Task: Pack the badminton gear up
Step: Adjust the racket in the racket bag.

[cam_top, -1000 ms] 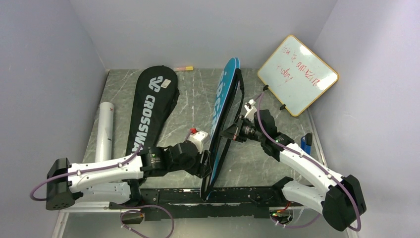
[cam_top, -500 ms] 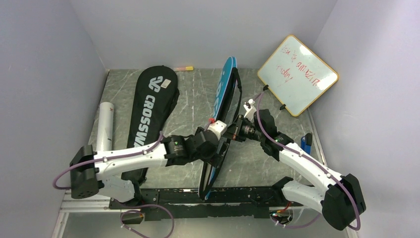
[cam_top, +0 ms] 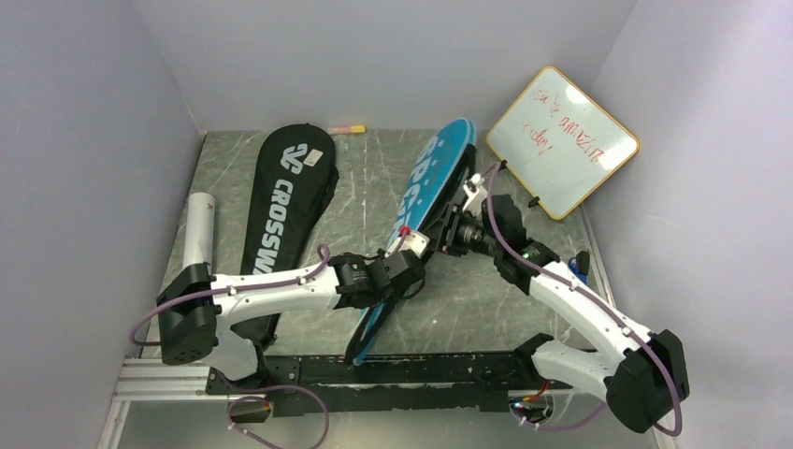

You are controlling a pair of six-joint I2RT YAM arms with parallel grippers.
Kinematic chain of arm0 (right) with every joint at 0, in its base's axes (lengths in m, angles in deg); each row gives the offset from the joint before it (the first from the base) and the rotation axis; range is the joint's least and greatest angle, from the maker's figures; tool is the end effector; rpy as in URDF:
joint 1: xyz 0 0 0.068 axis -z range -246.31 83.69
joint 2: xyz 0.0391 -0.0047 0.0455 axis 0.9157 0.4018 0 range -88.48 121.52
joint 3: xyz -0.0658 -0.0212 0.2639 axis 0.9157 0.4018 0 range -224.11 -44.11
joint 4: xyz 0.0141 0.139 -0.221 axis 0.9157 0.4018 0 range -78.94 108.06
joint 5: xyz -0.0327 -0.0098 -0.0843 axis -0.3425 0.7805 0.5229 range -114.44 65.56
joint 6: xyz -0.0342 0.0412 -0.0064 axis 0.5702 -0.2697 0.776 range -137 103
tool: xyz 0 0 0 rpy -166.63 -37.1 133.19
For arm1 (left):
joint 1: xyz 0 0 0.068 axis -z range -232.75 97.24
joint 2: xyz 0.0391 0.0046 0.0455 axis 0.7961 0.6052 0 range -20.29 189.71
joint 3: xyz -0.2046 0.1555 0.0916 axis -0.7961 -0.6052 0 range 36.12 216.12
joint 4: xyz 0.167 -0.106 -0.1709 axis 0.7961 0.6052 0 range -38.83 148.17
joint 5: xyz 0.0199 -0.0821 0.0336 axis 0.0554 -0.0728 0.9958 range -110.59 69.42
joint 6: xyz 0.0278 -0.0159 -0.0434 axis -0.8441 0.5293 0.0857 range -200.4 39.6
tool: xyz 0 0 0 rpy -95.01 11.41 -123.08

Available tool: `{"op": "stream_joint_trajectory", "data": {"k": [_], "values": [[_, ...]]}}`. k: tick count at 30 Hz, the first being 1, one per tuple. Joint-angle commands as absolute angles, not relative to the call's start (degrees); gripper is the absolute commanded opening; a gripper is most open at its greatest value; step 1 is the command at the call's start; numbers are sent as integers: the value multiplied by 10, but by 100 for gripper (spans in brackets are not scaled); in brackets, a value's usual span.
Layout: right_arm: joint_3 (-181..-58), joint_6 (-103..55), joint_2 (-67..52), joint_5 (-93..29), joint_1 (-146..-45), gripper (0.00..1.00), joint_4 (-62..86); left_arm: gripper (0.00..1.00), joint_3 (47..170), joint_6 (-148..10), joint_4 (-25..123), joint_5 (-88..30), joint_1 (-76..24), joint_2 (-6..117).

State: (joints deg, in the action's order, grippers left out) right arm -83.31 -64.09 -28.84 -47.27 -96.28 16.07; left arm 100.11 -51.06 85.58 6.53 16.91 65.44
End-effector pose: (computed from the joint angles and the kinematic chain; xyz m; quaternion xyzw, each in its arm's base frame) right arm 0.1955 0.1286 0.2661 0.0188 0.8353 0.4569 0.3052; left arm 0.1227 -0.2841 0.2539 0.2566 0.8966 -0.0695 0.3543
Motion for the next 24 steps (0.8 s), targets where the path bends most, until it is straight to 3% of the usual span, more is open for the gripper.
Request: {"op": "stream_joint_trajectory", "data": {"k": [1, 7, 16, 24], "values": [[-949, -540, -285, -373, -936, 47, 239, 5, 1022, -531, 913, 117, 166, 613], [-1009, -490, -247, -297, -851, 42, 300, 5, 995, -553, 944, 117, 166, 568], [-939, -499, -265, -193, -771, 37, 280, 5, 973, -563, 962, 105, 166, 558], [-913, -526, -246, -270, -687, 32, 237, 5, 954, -561, 948, 75, 165, 527]]}}
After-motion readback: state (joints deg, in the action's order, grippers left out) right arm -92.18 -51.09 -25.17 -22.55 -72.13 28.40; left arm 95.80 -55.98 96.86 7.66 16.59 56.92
